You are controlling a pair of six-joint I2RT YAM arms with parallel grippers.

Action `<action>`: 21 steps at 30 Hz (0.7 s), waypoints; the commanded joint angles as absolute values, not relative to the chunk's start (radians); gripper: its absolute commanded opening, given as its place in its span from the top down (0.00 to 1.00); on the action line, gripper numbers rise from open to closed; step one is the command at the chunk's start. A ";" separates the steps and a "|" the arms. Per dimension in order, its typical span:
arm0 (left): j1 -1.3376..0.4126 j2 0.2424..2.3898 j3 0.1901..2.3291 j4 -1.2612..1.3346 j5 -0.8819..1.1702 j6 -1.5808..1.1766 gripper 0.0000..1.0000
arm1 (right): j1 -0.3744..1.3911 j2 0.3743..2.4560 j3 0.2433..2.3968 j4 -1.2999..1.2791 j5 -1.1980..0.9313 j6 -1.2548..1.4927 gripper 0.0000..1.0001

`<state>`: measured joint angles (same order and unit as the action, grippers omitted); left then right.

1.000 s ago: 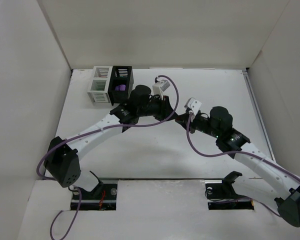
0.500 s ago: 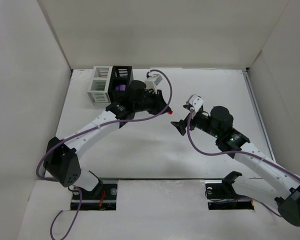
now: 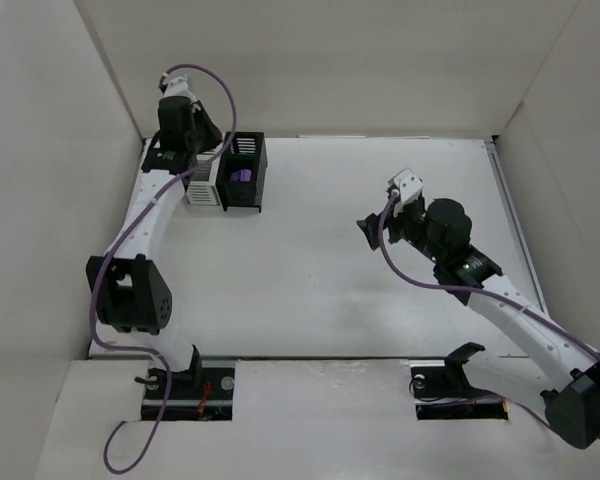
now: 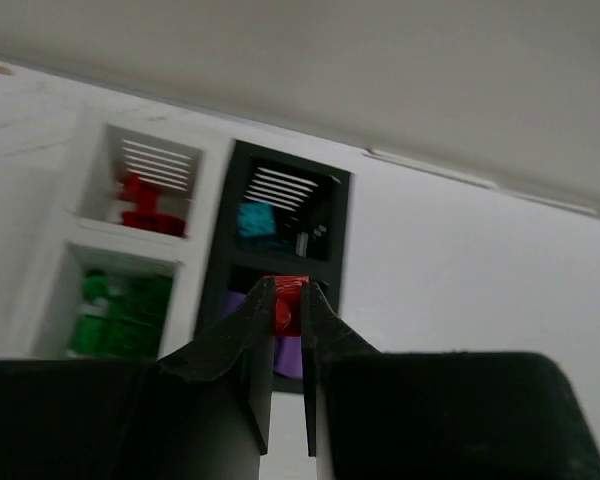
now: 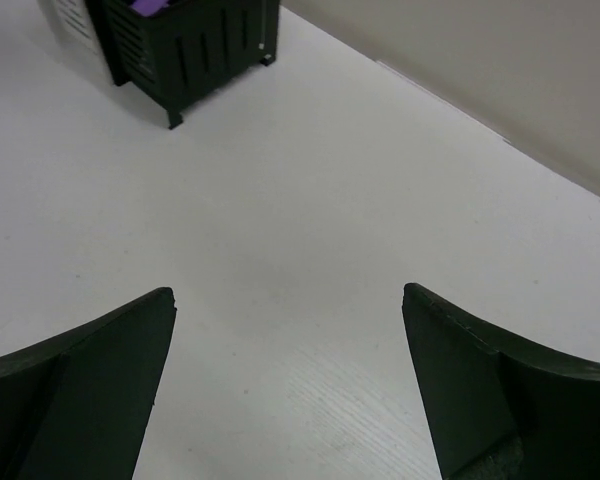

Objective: Sort the legos into containers by color

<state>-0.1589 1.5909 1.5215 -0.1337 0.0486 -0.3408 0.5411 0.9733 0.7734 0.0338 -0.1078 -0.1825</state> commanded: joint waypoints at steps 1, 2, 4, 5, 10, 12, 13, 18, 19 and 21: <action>-0.053 1.705 1.623 -0.137 -0.031 -0.279 1.00 | 0.489 1.024 0.845 0.043 -0.067 -0.138 0.00; -0.031 1.739 1.685 -0.137 -0.031 -0.279 1.00 | 0.479 1.038 0.862 0.043 -0.067 -0.138 0.00; 0.009 1.842 1.747 -0.147 0.021 -0.279 1.00 | 0.450 1.064 0.887 0.043 -0.067 -0.129 0.00; 0.046 1.873 1.776 -0.147 0.037 -0.279 1.00 | 0.440 1.086 0.896 0.043 -0.067 -0.129 0.00; 0.092 2.023 1.920 -0.129 0.112 -0.281 1.00 | 0.402 1.135 0.920 0.034 -0.077 -0.120 0.00; 0.092 2.080 1.954 -0.120 0.126 -0.272 1.00 | 0.391 1.149 0.931 0.034 -0.087 -0.110 0.00; 0.092 2.100 1.988 -0.120 0.136 -0.272 1.00 | 0.391 1.161 0.931 0.034 -0.087 -0.110 0.00; 0.092 2.166 2.025 -0.084 0.172 -0.281 1.00 | 0.371 1.193 0.940 0.034 -0.087 -0.087 0.00; 0.092 2.166 2.010 -0.065 0.172 -0.281 1.00 | 0.371 1.193 0.940 0.034 -0.087 -0.087 0.00; 0.092 2.166 1.999 -0.052 0.183 -0.291 1.00 | 0.371 1.204 0.940 0.034 -0.087 -0.078 0.00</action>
